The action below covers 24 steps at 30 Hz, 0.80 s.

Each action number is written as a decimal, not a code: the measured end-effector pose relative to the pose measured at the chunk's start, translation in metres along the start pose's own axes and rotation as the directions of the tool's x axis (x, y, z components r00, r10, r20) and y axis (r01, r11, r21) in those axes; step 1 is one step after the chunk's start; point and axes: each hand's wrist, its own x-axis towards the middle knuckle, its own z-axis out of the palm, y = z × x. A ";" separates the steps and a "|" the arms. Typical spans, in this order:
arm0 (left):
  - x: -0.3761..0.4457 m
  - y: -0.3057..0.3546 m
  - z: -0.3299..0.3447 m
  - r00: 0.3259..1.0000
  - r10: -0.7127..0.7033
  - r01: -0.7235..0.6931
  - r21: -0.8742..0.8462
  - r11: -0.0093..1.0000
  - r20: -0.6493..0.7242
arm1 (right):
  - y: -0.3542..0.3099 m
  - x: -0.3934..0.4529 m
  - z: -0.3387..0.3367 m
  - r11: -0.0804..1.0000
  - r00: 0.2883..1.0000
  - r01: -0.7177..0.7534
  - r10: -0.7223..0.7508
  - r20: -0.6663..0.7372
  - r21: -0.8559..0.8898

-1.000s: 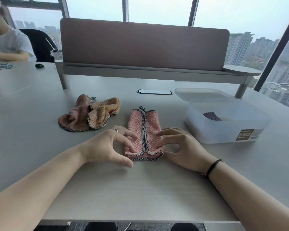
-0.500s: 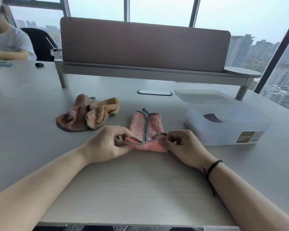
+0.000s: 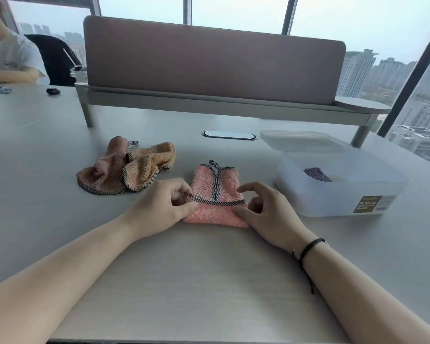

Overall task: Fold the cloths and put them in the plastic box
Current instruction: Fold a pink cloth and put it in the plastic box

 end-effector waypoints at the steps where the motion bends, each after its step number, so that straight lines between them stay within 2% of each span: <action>1: 0.000 -0.001 0.000 1.000 0.007 -0.007 0.007 1.000 0.004 | 0.000 0.000 0.000 1.000 1.000 0.014 -0.014 0.001 -0.028; 7: 0.001 -0.009 0.000 0.998 0.059 -0.059 -0.005 0.998 -0.012 | -0.001 -0.002 0.000 0.990 0.998 0.047 -0.053 -0.039 -0.133; 10: 0.001 -0.012 -0.001 0.994 0.105 -0.104 0.050 0.993 -0.022 | -0.001 -0.002 0.001 0.978 0.994 0.073 -0.087 -0.067 -0.195; 14: 0.001 -0.011 -0.005 0.960 0.279 -0.275 0.206 0.939 0.009 | -0.001 -0.003 0.003 0.959 0.984 0.153 -0.170 -0.056 -0.238; 18: 0.000 -0.009 -0.004 0.888 0.439 -0.458 0.330 0.825 0.136 | -0.001 -0.006 0.002 0.944 0.973 0.220 -0.230 -0.015 -0.244; 21: 0.001 -0.008 -0.003 0.886 0.435 -0.462 0.400 0.792 0.162 | -0.001 -0.005 0.003 0.903 0.966 0.246 -0.259 0.011 -0.352; 24: -0.002 -0.006 -0.004 0.903 0.392 -0.429 0.357 0.830 0.175 | -0.001 -0.006 0.002 0.908 0.976 0.215 -0.216 0.038 -0.361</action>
